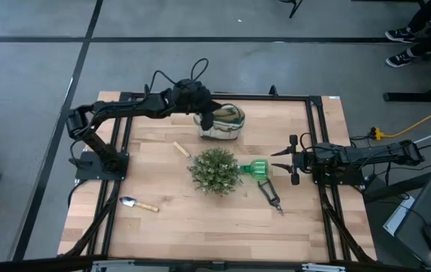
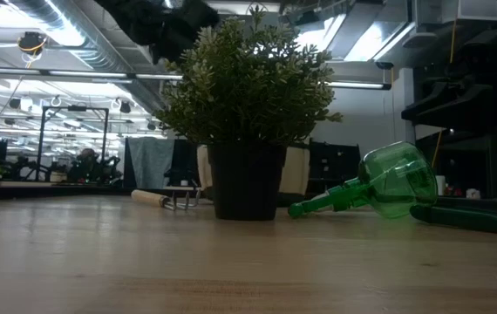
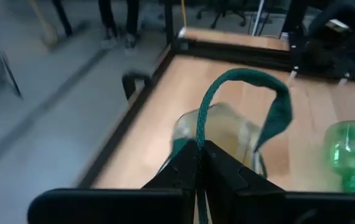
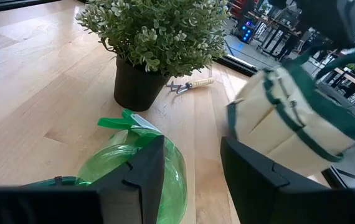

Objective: Pick & Place Garden tools in Gardening bag
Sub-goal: Prepare the green green gardening bag

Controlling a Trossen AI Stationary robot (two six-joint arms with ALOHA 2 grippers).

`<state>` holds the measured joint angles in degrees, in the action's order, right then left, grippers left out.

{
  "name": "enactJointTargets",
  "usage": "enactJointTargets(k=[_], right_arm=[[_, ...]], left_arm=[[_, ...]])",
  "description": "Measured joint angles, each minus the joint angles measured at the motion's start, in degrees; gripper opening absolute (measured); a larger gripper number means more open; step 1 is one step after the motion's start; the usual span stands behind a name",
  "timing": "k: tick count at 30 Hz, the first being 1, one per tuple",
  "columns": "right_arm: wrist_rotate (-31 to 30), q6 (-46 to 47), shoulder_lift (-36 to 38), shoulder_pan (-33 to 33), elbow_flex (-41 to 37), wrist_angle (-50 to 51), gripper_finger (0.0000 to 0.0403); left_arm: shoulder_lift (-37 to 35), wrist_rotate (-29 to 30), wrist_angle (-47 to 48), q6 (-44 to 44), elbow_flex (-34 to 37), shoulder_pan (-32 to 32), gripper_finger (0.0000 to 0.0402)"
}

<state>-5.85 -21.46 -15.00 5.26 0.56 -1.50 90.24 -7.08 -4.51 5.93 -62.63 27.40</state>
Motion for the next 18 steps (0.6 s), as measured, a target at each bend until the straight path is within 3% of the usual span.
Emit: enactJointTargets(k=[7, 13, 18], right_arm=[[0.0, 0.0, 0.0, 0.0, 0.0, 0.0, 0.016], [0.0, 0.0, 0.0, 0.0, 0.0, 0.0, 0.016], [0.0, 0.0, 0.0, 0.0, 0.0, 0.0, 0.016]], left_arm=[[-3.2, 0.8, 1.9, 15.8, 0.0, -3.1, 0.0012], [-3.3, 8.2, 8.8, 25.6, 0.0, -6.9, 0.0016], [-3.3, 14.7, 8.7, 29.6, 1.2, -10.2, 0.001]])
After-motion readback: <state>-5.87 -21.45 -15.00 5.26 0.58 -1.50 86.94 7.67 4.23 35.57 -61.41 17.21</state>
